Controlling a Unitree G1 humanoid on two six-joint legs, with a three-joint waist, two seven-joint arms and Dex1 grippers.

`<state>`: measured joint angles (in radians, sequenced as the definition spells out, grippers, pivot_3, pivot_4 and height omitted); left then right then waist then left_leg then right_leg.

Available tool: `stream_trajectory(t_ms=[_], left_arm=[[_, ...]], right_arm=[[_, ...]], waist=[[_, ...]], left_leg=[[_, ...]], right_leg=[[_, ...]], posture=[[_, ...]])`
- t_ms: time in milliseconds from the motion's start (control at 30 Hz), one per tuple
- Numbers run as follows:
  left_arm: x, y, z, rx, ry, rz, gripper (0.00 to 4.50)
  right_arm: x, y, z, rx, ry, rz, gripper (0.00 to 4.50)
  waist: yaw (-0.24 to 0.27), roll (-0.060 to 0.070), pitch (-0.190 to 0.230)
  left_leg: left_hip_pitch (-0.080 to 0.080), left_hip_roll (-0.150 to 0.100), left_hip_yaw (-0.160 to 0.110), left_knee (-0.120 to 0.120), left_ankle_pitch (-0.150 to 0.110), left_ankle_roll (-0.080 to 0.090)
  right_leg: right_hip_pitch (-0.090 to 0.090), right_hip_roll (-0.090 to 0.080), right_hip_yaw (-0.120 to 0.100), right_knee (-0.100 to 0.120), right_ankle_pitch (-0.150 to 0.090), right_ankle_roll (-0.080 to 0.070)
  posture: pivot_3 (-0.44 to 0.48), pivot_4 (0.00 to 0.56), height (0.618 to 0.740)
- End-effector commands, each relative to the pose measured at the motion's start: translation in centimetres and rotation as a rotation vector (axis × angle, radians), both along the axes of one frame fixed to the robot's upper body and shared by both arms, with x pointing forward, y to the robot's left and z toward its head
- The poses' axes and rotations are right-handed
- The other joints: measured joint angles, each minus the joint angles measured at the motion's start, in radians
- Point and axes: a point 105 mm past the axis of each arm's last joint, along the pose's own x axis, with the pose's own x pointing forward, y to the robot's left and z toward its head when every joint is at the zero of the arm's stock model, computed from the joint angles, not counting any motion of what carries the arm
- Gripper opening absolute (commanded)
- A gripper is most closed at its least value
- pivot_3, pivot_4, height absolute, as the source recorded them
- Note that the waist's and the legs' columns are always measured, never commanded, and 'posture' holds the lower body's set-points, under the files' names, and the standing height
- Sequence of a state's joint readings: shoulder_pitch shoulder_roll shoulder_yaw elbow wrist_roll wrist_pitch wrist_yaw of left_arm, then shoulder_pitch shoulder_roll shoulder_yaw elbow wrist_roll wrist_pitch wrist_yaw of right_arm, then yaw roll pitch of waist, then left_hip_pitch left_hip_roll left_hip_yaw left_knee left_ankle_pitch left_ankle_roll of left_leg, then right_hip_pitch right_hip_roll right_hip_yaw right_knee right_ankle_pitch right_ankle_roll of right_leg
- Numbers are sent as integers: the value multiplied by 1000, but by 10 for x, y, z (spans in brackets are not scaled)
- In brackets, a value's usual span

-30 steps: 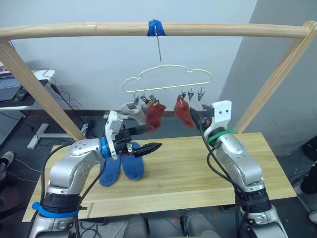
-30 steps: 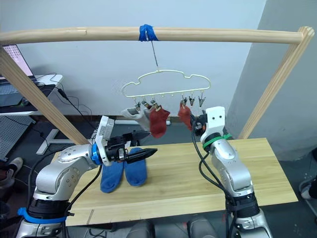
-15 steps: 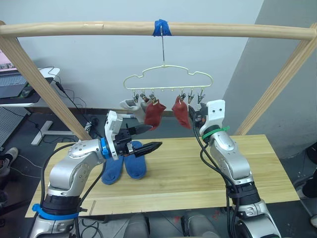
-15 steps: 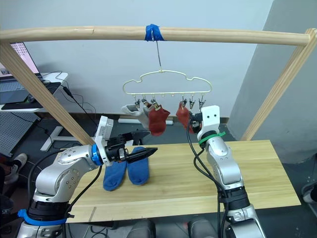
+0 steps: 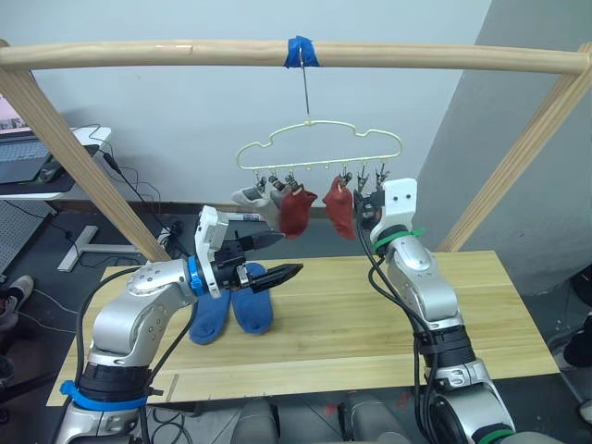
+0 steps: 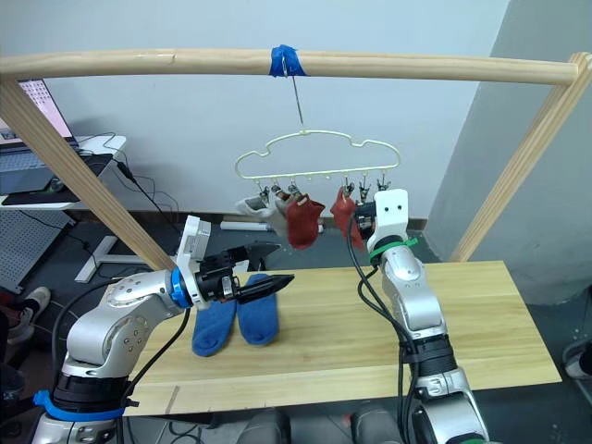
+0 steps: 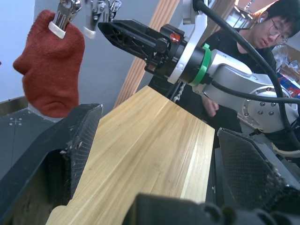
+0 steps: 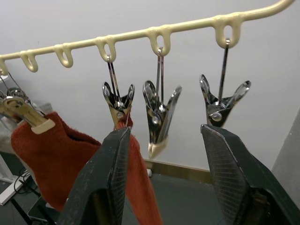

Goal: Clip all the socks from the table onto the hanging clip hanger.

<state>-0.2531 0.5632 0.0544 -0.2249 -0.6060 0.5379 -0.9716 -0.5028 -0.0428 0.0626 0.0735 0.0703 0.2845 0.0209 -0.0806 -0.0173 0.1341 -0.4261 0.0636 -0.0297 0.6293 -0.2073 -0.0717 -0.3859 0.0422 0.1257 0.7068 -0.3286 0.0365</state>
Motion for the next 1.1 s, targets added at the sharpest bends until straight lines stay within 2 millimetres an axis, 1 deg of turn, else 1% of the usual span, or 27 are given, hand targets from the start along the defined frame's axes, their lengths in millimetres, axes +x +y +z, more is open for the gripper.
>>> stream_trajectory(t_ms=[33, 167, 600, 800, 933, 1100], left_arm=[[-2, -4, 12, -11, -53, -18, 4500], [-2, -5, 12, -11, -54, -16, 4500], [0, -6, 11, -10, -53, -10, 4500], [0, -7, 12, -12, -52, -12, 4500], [0, -8, 12, -13, -52, -9, 4500], [0, -8, 12, -13, -52, -5, 4500]], right_arm=[[3, 3, 17, 10, -63, 5, 2492], [7, 2, 18, 17, -61, -5, 2492], [13, 11, 19, 11, -59, 8, 2492], [19, 7, 19, -5, -56, -22, 2492], [29, 2, 21, -26, -53, -55, 2492], [35, 6, 23, -22, -50, -57, 2492]], waist=[[0, 0, 0], [0, 0, 0], [0, 0, 0], [0, 0, 0], [0, 0, 0], [0, 0, 0]], left_leg=[[0, 0, 0, 0, 0, 0], [0, 0, 0, 0, 0, 0], [0, 0, 0, 0, 0, 0], [0, 0, 0, 0, 0, 0], [0, 0, 0, 0, 0, 0], [0, 0, 0, 0, 0, 0]], right_leg=[[0, 0, 0, 0, 0, 0], [0, 0, 0, 0, 0, 0], [0, 0, 0, 0, 0, 0], [0, 0, 0, 0, 0, 0], [0, 0, 0, 1, 0, 0], [0, 0, 0, 1, 0, 0]], posture=[[39, 106, 740], [41, 107, 740], [41, 110, 740], [42, 113, 740], [45, 115, 740], [50, 116, 740]])
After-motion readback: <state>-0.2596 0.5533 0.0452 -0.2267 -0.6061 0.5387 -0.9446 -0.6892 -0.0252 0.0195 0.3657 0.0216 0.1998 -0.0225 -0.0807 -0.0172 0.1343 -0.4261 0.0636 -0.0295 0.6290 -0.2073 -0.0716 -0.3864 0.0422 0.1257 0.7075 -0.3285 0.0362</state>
